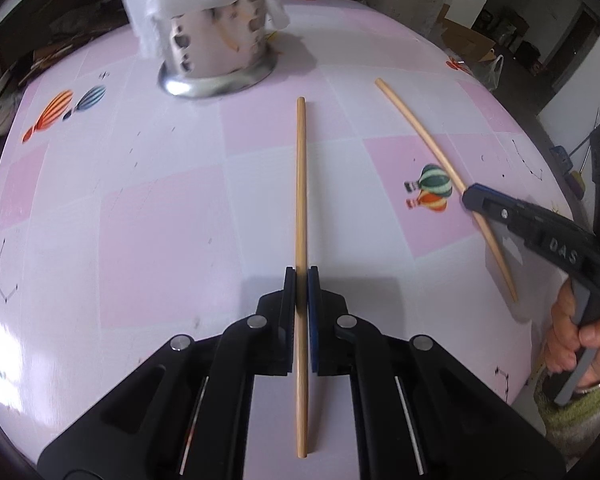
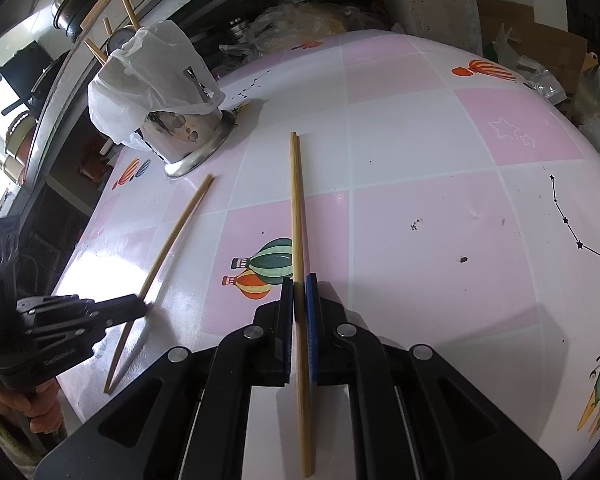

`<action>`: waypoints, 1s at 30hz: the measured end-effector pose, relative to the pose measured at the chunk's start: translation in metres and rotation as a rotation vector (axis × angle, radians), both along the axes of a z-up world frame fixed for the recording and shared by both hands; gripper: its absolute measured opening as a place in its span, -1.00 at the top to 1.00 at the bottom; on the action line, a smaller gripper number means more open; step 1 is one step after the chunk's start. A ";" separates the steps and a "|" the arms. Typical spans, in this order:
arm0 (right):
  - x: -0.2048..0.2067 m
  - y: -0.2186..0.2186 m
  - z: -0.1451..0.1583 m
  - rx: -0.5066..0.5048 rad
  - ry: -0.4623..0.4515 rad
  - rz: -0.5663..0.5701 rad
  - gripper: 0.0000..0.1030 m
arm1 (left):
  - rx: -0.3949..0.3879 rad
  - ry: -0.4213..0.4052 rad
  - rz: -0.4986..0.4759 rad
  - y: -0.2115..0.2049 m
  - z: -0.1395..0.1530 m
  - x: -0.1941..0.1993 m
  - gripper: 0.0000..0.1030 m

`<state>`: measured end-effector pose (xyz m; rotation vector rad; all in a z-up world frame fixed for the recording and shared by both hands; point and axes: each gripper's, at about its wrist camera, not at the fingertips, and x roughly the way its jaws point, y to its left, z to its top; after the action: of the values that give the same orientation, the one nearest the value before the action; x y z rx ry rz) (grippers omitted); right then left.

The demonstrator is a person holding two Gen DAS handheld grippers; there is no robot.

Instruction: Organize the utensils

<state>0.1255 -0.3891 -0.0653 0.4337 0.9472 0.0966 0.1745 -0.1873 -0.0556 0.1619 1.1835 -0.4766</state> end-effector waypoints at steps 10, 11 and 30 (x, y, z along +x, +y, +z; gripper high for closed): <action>0.000 -0.001 0.000 0.000 0.003 -0.002 0.87 | -0.056 0.071 0.028 0.021 -0.005 -0.017 0.90; 0.000 -0.001 0.000 0.001 0.003 -0.002 0.87 | -0.059 0.075 0.029 0.021 -0.005 -0.017 0.90; -0.001 -0.001 0.000 0.006 0.003 -0.006 0.87 | -0.116 0.091 0.011 0.028 0.008 -0.017 0.86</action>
<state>0.1244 -0.3901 -0.0657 0.4421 0.9483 0.0935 0.1576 -0.1593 -0.0480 0.0339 1.2414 -0.5468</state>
